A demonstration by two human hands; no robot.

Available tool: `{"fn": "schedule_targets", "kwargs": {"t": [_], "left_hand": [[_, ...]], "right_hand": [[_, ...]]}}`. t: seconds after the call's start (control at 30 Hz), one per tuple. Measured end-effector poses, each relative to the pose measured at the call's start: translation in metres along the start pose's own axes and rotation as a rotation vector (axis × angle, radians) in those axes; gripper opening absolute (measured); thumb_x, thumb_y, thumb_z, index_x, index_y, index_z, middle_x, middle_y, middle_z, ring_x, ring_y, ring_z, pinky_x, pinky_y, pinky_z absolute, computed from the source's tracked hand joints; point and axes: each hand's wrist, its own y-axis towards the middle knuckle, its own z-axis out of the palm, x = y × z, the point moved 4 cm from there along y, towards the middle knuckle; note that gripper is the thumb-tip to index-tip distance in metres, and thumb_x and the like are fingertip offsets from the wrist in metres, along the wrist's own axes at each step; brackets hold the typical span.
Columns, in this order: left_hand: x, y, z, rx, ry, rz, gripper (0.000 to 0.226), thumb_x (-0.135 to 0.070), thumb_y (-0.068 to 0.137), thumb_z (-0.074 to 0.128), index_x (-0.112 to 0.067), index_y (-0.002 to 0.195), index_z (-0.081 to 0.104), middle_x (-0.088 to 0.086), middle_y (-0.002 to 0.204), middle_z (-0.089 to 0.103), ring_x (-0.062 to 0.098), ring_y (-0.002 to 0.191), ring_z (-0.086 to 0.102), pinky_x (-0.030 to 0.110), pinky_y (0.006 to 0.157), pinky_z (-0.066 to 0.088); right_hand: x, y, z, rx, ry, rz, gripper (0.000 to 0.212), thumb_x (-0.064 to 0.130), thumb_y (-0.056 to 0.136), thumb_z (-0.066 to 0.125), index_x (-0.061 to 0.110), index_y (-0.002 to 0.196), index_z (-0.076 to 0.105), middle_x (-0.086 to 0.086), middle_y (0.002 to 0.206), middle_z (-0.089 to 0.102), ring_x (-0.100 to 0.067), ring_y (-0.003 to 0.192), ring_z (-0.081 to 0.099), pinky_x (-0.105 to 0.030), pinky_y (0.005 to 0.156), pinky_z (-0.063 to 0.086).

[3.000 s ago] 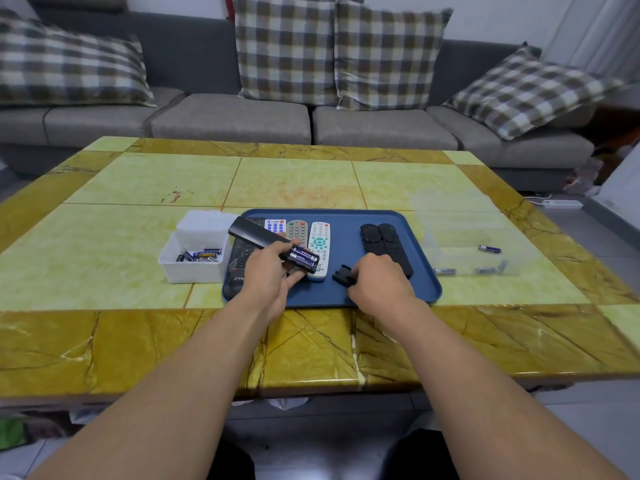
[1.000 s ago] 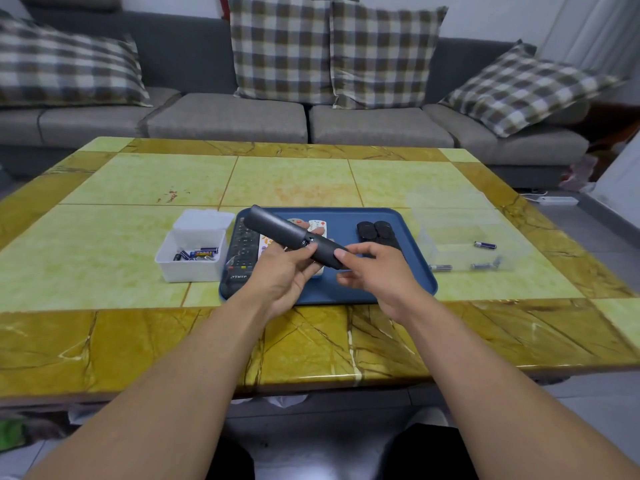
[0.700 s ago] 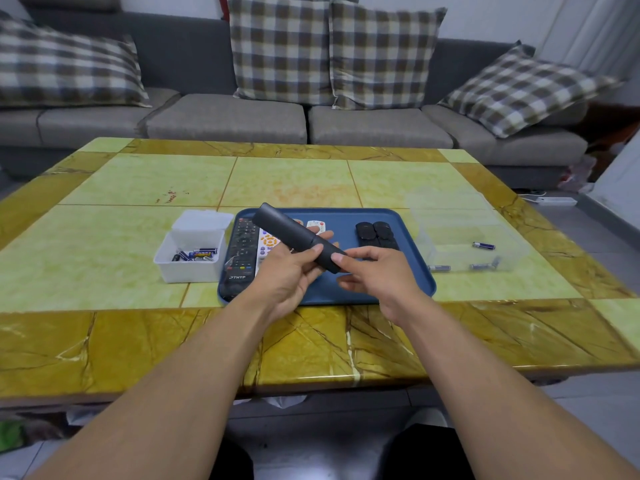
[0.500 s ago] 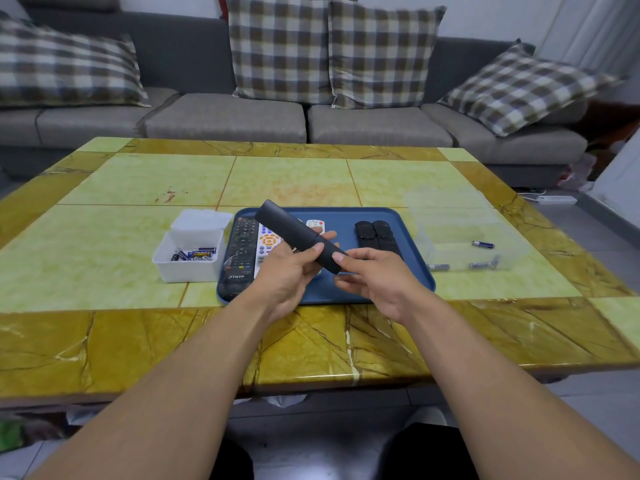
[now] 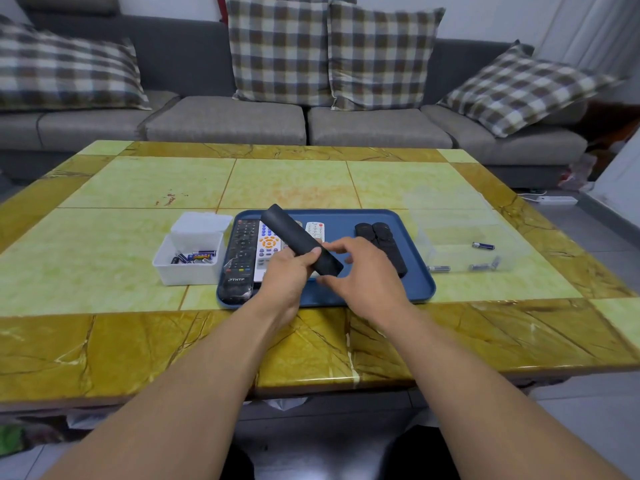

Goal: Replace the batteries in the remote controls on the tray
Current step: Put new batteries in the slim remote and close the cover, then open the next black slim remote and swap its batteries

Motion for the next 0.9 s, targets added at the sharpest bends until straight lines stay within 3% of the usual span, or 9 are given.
{"fn": "schedule_targets", "kwargs": {"t": [0.07, 0.17, 0.23, 0.33, 0.37, 0.47, 0.63, 0.77, 0.9], "left_hand": [[-0.001, 0.002, 0.0, -0.004, 0.005, 0.008, 0.015, -0.006, 0.101, 0.054, -0.008, 0.105, 0.068, 0.006, 0.097, 0.075, 0.014, 0.09, 0.071, 0.016, 0.073, 0.054], [-0.004, 0.006, -0.002, 0.017, 0.134, 0.026, 0.028, -0.032, 0.103, 0.05, -0.016, 0.11, 0.073, 0.0, 0.113, 0.075, 0.013, 0.115, 0.065, 0.028, 0.102, 0.047], [-0.005, 0.006, -0.009, -0.016, 0.451, 0.122, 0.038, -0.04, 0.103, 0.043, -0.024, 0.127, 0.068, -0.006, 0.134, 0.066, 0.01, 0.132, 0.052, 0.033, 0.114, 0.035], [-0.006, 0.006, -0.016, -0.021, 1.078, 0.366, 0.051, -0.017, 0.1, 0.047, -0.023, 0.15, 0.045, 0.001, 0.159, 0.038, 0.02, 0.154, 0.018, 0.044, 0.126, 0.001], [-0.002, 0.006, -0.017, 0.007, 1.248, 0.386, 0.057, -0.016, 0.098, 0.047, -0.024, 0.153, 0.038, 0.0, 0.164, 0.03, 0.02, 0.156, 0.006, 0.046, 0.125, -0.008], [0.01, 0.011, -0.02, 0.065, 1.559, 0.324, 0.054, -0.028, 0.103, 0.041, -0.027, 0.156, 0.031, -0.005, 0.168, 0.016, 0.022, 0.156, -0.009, 0.055, 0.121, -0.016], [0.012, 0.012, -0.017, 0.076, 1.615, 0.358, 0.047, -0.032, 0.106, 0.04, -0.027, 0.152, 0.037, -0.007, 0.164, 0.028, 0.019, 0.156, 0.007, 0.057, 0.121, -0.012], [0.01, 0.013, -0.016, 0.027, 1.571, 0.383, 0.042, -0.04, 0.102, 0.05, -0.031, 0.143, 0.052, -0.008, 0.155, 0.043, 0.018, 0.15, 0.024, 0.054, 0.122, -0.008], [0.007, 0.013, -0.015, -0.022, 1.528, 0.405, 0.041, -0.044, 0.098, 0.056, -0.032, 0.137, 0.06, -0.008, 0.145, 0.053, 0.015, 0.142, 0.034, 0.05, 0.123, -0.005]], "right_hand": [[0.009, 0.0, 0.005, -0.019, -0.096, -0.077, 0.042, 0.035, 0.085, 0.071, 0.033, 0.125, 0.06, 0.009, 0.112, 0.062, -0.013, 0.102, 0.058, -0.036, 0.083, 0.052], [0.011, 0.006, 0.008, -0.061, -0.058, -0.028, 0.03, 0.031, 0.088, 0.062, 0.027, 0.117, 0.067, 0.003, 0.094, 0.069, -0.02, 0.087, 0.064, -0.037, 0.075, 0.055], [0.0, 0.011, 0.011, -0.057, 0.023, 0.105, 0.017, 0.029, 0.092, 0.061, 0.022, 0.105, 0.071, 0.001, 0.082, 0.069, -0.022, 0.078, 0.065, -0.034, 0.067, 0.053], [-0.021, 0.016, 0.015, -0.053, 0.2, 0.299, 0.009, 0.026, 0.095, 0.061, 0.019, 0.095, 0.066, 0.0, 0.085, 0.069, -0.022, 0.072, 0.07, -0.037, 0.068, 0.059], [-0.027, 0.017, 0.016, -0.06, 0.3, 0.367, 0.008, 0.025, 0.096, 0.061, 0.02, 0.101, 0.062, -0.001, 0.093, 0.07, -0.021, 0.068, 0.072, -0.037, 0.066, 0.061], [-0.036, 0.019, 0.02, -0.007, 0.449, 0.539, 0.039, 0.022, 0.099, 0.058, 0.024, 0.135, 0.044, -0.008, 0.116, 0.066, -0.018, 0.055, 0.072, -0.03, 0.061, 0.061], [-0.038, 0.022, 0.029, 0.025, 0.417, 0.509, 0.046, 0.024, 0.099, 0.057, 0.025, 0.144, 0.045, -0.01, 0.131, 0.061, -0.02, 0.056, 0.073, -0.028, 0.053, 0.06], [-0.038, 0.028, 0.03, 0.031, 0.293, 0.441, 0.048, 0.037, 0.092, 0.068, 0.027, 0.137, 0.055, -0.007, 0.115, 0.07, -0.019, 0.057, 0.072, -0.03, 0.053, 0.06], [-0.034, 0.033, 0.031, 0.034, 0.081, 0.368, 0.055, 0.045, 0.093, 0.064, 0.024, 0.142, 0.054, -0.006, 0.124, 0.067, -0.023, 0.089, 0.071, -0.032, 0.079, 0.058]]}}
